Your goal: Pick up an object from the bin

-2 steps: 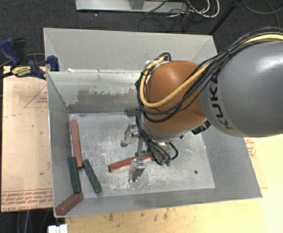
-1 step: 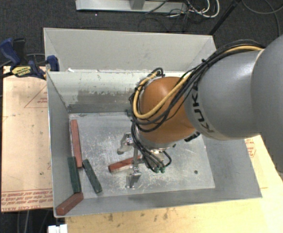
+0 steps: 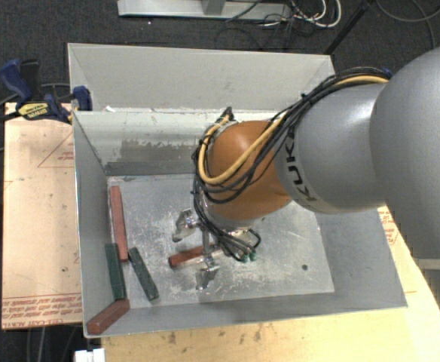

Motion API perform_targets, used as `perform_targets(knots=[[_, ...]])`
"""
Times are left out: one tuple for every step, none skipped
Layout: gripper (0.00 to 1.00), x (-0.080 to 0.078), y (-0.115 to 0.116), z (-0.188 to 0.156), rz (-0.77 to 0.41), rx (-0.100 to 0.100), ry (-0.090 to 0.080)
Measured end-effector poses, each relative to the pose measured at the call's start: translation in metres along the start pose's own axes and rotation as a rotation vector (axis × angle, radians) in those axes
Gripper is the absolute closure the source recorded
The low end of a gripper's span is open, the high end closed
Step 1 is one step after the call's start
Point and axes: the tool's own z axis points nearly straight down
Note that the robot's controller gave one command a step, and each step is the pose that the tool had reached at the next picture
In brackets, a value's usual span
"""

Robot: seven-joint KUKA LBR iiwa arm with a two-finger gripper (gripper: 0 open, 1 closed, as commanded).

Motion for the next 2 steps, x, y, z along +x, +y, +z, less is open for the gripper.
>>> perform_targets(knots=[[1.00,-0.0426,-0.0418,0.0246,0.207,-0.008,-0.012],[1.00,-0.0426,-0.0418,0.0246,0.207,-0.008,-0.012]])
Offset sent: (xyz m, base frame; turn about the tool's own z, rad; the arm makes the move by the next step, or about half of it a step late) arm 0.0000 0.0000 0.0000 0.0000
